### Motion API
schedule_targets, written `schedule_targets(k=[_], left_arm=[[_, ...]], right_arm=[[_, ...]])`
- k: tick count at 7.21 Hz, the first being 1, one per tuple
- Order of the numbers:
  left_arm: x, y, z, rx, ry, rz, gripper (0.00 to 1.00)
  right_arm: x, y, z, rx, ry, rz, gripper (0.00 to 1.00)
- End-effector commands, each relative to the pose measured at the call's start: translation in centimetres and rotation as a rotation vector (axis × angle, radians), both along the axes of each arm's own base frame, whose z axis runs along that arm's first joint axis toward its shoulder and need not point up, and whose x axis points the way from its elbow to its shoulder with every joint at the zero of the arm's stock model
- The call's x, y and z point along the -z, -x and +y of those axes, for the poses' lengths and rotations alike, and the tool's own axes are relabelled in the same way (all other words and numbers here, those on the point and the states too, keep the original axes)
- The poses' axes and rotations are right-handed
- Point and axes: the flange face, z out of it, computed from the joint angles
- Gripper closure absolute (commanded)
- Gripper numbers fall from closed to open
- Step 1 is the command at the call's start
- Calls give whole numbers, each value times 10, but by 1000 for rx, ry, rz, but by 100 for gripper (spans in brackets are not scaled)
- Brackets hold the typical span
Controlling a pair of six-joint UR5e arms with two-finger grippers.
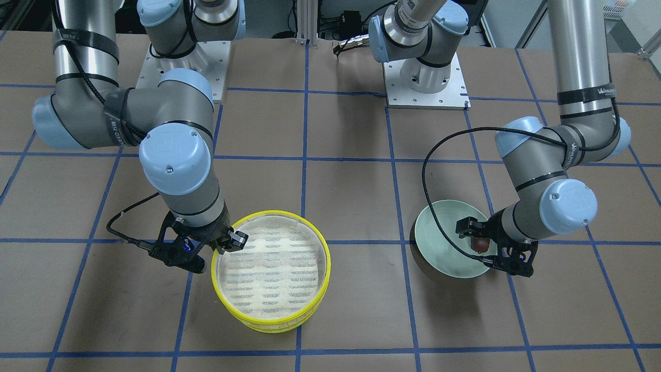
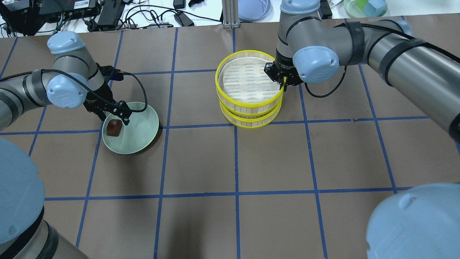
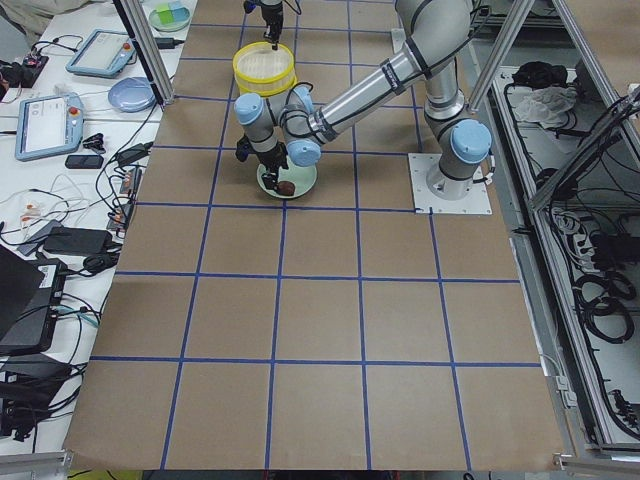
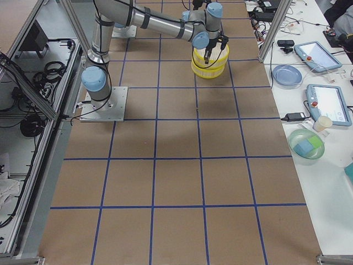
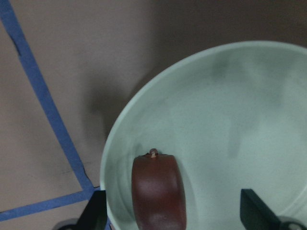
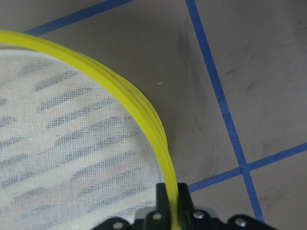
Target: Stack buns with steamer
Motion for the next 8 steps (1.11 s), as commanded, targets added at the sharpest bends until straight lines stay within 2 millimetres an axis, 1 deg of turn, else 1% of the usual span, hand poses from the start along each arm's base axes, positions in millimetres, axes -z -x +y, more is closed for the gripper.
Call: schedule_targets(k=[1,2,3,4,5,6,7,8], left_arm=[[4,-3,-2,-3,-7,-21,33],[9,-3,-2,-7,-20,-16,56],[8,-2,-1,-18,-24,-18,57],[8,-1,-1,-22,-25,-17,76],[7,-2,-1,-22,-24,-19,100],[0,-1,-1,-24,-11,-19,100],[-20,3,-1,-78,8,3,100],[-47,9,-12,-156,44,16,100]], right_arm=[[7,0,3,0,-15,1,100],[9,0,4,6,-18,0,100],[9,0,4,6,-18,-1,100],[8,0,3,2,-16,1,100],[9,0,4,3,-18,0,100],[10,0,3,5,-19,0,100],[10,0,3,5,-19,2,97],[9,0,3,6,-18,2,80]])
